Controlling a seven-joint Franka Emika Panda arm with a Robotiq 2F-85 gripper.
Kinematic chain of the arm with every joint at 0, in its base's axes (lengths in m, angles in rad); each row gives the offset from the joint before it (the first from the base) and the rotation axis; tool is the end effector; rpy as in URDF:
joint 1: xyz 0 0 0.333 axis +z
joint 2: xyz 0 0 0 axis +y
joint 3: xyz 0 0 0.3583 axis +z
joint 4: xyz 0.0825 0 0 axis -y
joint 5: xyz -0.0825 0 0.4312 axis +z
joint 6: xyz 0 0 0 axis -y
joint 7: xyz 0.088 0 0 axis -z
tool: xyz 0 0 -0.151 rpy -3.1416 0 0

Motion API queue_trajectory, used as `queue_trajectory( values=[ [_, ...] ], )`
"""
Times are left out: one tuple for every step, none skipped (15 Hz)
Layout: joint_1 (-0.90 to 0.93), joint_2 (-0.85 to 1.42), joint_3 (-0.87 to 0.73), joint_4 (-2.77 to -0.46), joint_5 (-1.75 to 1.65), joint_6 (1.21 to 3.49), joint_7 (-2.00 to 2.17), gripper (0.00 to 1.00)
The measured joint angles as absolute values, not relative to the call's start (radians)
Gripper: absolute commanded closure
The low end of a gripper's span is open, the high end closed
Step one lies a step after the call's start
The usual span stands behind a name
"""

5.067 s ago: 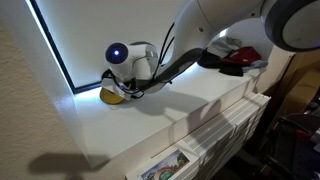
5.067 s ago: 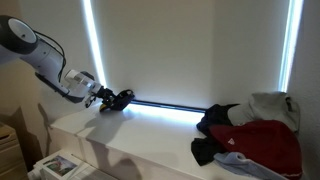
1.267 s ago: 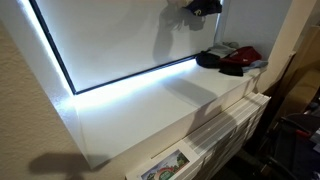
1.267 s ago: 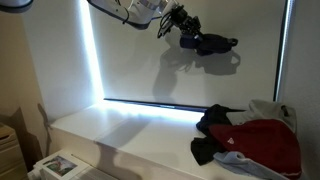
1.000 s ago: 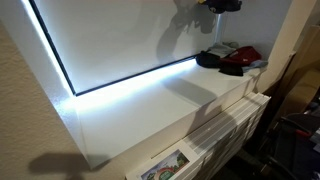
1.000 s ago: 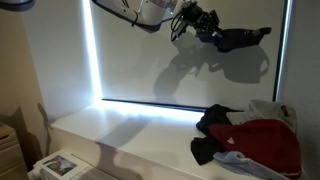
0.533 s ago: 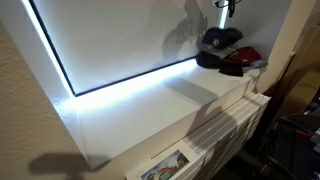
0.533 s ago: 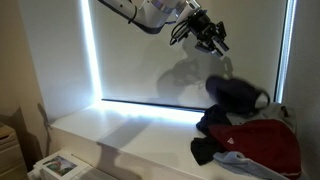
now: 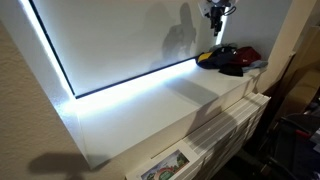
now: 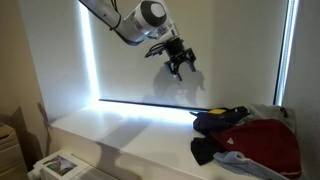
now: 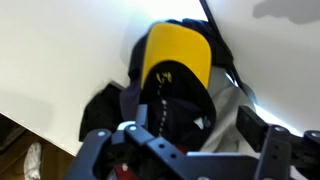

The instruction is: Move the black cap to the right side of the windowsill

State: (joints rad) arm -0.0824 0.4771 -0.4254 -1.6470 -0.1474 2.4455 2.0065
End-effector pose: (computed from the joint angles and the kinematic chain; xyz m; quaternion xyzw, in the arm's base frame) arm 0.6972 -0.3465 0.3708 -0.3798 0.8965 -0.2280 0.0128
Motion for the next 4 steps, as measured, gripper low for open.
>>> queue_trajectory(
  values=[
    [-0.075, 0.479, -0.382, -1.676, -0.147, 2.448, 2.003, 0.0],
    [-0.066, 0.485, -0.364, -1.688, -0.151, 2.449, 2.016, 0.0],
    [-0.06, 0.488, -0.365, -1.684, -0.152, 2.449, 2.024, 0.0],
    [-0.062, 0.486, -0.37, -1.68, -0.152, 2.449, 2.024, 0.0]
  ],
)
